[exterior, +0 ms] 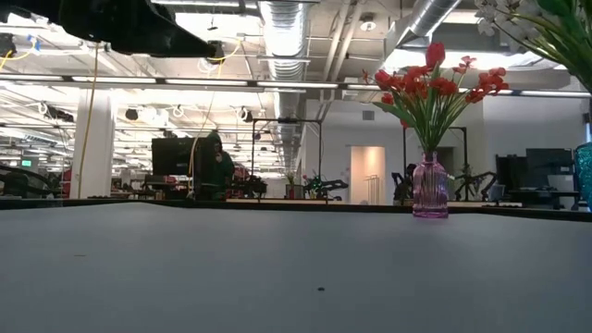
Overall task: Sort flowers into vase by color
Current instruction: Return to Home Position
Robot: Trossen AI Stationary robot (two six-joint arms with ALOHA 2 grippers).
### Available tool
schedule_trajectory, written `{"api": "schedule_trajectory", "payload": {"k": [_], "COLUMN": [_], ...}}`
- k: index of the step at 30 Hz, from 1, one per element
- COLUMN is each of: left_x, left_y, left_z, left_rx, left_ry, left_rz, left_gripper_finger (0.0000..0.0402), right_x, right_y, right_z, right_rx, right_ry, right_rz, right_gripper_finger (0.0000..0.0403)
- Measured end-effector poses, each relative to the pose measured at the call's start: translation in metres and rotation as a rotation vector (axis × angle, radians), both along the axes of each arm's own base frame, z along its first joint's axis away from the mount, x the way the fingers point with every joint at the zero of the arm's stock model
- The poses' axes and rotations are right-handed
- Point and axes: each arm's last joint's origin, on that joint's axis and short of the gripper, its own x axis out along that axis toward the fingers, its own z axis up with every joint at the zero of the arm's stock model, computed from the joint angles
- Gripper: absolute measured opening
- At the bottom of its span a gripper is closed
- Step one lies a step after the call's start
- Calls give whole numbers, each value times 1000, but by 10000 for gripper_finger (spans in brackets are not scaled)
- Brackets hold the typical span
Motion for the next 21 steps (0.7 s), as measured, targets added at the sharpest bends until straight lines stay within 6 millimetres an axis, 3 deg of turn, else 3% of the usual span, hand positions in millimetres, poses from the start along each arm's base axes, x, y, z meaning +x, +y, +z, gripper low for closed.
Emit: {"api": "schedule_trajectory", "payload": {"k": [3,8,13,17,21], "left_x": [1,1,1,1,1], "left_y": [-1,-2,-2,-2,-2], "left_z": [2,2,2,2,2], "left_rx": [7,9,8,9,10], "left_ry": [-14,-14,-13,-12,-12], "left_rz": [-39,-82,-81,-81,-81], "left_gripper_finger": [163,163,163,163,163], "right_x": [7,7,-11,-20,-21], "right_y": [19,42,55,55,39], "right_z": [-10,-26,-24,-40,-63], "right_rx": [-41,-120,-126,-153,-113], "right_ry": [29,63,-12,-36,-22], "right_rz": [29,83,92,75,30], "right_gripper_finger": [86,18,21,17,17]}}
